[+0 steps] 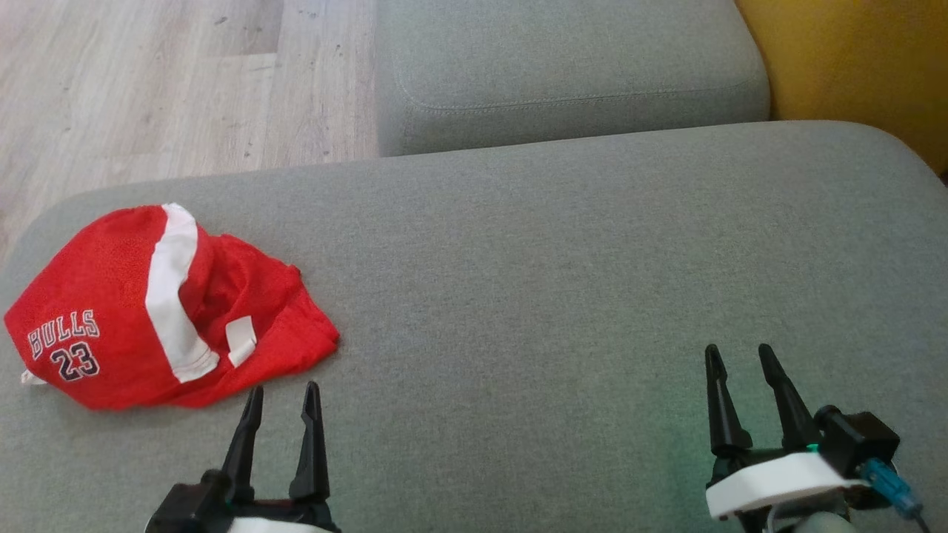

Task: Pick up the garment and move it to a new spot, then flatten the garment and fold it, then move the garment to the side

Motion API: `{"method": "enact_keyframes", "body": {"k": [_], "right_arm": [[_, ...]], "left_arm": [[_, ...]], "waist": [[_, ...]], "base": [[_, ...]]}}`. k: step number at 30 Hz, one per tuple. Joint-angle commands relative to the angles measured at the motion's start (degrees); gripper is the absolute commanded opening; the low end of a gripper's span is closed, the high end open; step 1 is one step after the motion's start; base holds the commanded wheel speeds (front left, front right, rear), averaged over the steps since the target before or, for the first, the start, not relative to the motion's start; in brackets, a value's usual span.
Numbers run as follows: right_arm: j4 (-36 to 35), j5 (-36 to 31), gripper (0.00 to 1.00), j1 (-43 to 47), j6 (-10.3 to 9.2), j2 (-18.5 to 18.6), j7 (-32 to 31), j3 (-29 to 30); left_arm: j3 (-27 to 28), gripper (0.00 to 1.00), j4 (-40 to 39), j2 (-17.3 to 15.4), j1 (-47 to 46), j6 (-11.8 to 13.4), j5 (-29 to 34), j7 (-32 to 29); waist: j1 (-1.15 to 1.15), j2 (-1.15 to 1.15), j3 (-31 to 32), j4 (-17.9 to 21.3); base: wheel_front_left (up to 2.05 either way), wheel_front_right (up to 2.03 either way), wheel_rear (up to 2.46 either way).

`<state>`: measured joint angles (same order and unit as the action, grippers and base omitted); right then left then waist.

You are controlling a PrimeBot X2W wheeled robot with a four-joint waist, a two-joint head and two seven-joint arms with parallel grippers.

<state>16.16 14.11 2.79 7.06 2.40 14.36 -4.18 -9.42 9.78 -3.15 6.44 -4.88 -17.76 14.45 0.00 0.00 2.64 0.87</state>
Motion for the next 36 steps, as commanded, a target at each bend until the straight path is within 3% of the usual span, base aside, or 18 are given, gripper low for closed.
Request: {"method": "enact_keyframes", "body": {"k": [1, 13, 36], "right_arm": [[-1.7, 0.3, 1.0, -2.9, 0.43, 0.5, 0.6, -1.5], [-2.4, 1.6, 1.0, -2.6, 0.43, 0.5, 0.6, -3.5], [-4.1, 5.0, 1.0, -0.6, 0.43, 0.5, 0.6, -9.7]], "left_arm": [[1.7, 1.0, -1.6, 0.3, -2.3, 0.2, -0.7, 0.5], [2.5, 1.0, -1.9, 0.3, -2.2, 0.6, -0.7, 0.5], [7.3, 1.0, -2.1, 0.3, -0.4, 2.2, 1.6, 0.5]], "waist": [[0.0, 0.0, -0.1, 0.0], [0.0, 0.0, 0.5, -2.0], [0.0, 0.0, 2.6, -13.5]], "base": [[0.0, 0.0, 0.0], [0.0, 0.0, 0.0], [0.0, 0.0, 0.0]]}}
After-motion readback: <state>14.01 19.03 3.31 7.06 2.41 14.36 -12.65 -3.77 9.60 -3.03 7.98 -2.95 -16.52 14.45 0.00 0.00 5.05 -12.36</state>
